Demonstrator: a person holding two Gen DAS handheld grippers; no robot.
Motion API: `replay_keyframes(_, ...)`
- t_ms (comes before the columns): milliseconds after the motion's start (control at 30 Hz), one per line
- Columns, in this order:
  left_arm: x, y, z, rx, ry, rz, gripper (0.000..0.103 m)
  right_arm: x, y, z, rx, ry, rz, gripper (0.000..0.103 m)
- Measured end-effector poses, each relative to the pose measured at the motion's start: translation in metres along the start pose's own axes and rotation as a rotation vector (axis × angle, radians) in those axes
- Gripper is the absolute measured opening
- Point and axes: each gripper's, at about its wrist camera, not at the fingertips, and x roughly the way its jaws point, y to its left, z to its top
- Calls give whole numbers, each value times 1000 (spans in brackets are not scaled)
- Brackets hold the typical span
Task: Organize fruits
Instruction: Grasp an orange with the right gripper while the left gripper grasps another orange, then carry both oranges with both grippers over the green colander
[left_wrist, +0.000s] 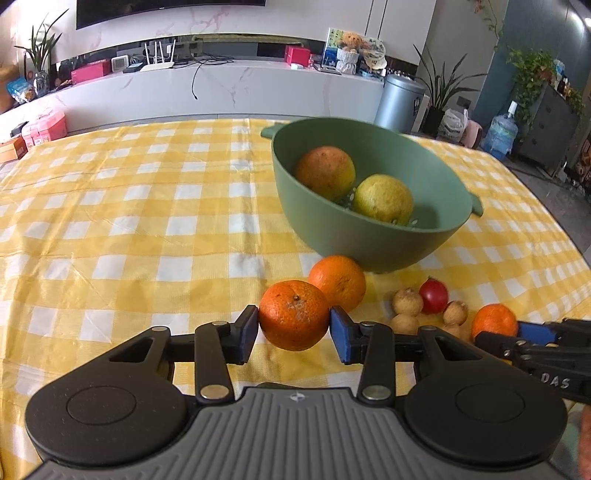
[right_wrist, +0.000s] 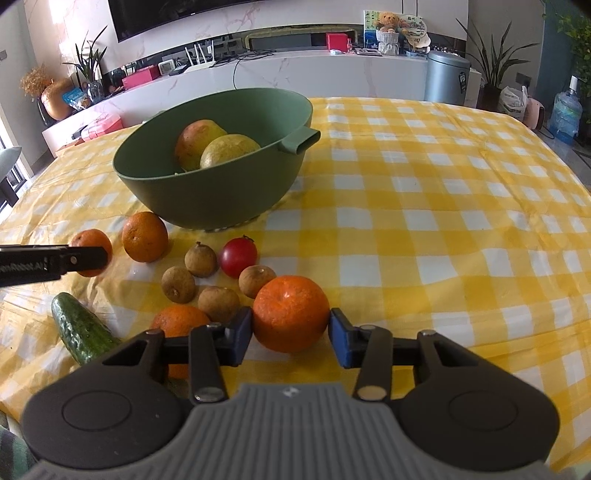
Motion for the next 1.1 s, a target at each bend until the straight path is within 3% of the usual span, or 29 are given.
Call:
replay_keyframes(467,-27,-13,23,6,-46,-32,47,-32,6,11,-26,-92,46,41)
replay_keyframes(767,-31,-31,49,60,-88,-60,47,-55,20,47,-121,-188,90,41)
replay_keyframes(1100,-15,-44,79,102,-82,-75,47,-43,34,94,-267,-196,132,41)
